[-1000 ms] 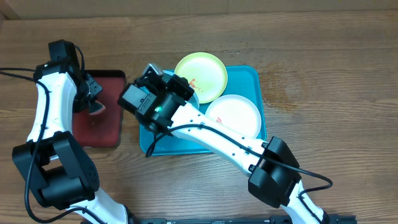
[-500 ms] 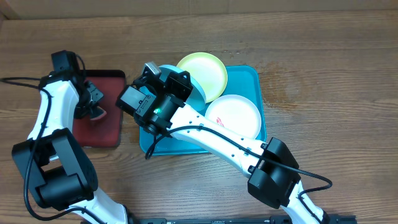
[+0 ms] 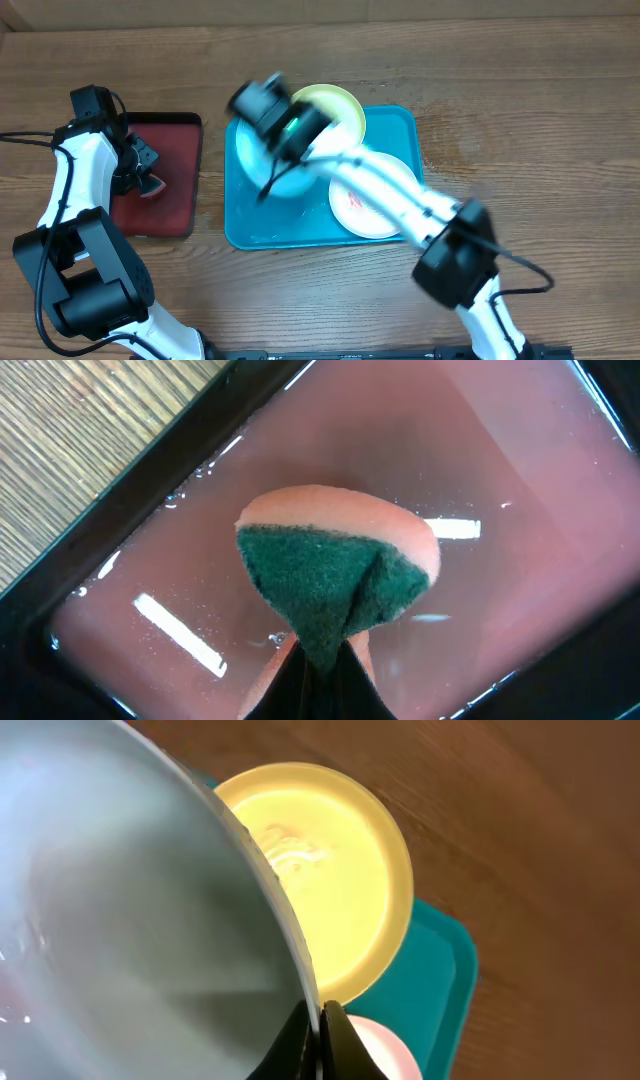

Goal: Clean dirty plates on tray and stack at the side
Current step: 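Lift the light blue plate with the right gripper toward the right side, then set the light blue plate down right of the teal tray and release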

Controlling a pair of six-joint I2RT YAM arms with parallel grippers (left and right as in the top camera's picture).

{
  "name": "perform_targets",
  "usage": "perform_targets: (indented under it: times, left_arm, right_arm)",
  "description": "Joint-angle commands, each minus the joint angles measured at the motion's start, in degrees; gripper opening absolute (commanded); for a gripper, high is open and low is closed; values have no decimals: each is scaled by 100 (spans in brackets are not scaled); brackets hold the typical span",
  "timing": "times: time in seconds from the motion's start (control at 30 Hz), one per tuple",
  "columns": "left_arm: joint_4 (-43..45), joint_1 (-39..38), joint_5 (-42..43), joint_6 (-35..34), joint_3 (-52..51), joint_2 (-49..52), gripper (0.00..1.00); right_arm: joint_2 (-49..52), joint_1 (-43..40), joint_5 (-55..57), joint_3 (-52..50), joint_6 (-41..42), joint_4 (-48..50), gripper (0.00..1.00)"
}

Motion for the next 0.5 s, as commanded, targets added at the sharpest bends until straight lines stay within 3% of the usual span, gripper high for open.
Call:
perform_targets:
  times: [0.0,0.17,0.3,0.47]
  left_arm:
    - [-48,4,70,131,-17,-103,4]
    - [-59,4,181,149,-17,-103,4]
    - [-48,4,348,149,-17,-103,5]
    - [-33,4,365,149,-17,-103,4]
  right_arm:
    - [-487,-1108,-1742,610,542,-271,4]
    - [-448,-2861,-3213,542,542,-894,4]
    - [-356,-4004,-3279,372,538,-1287,4]
    - [-345,-5110,-3285,-328,518,-1040,4]
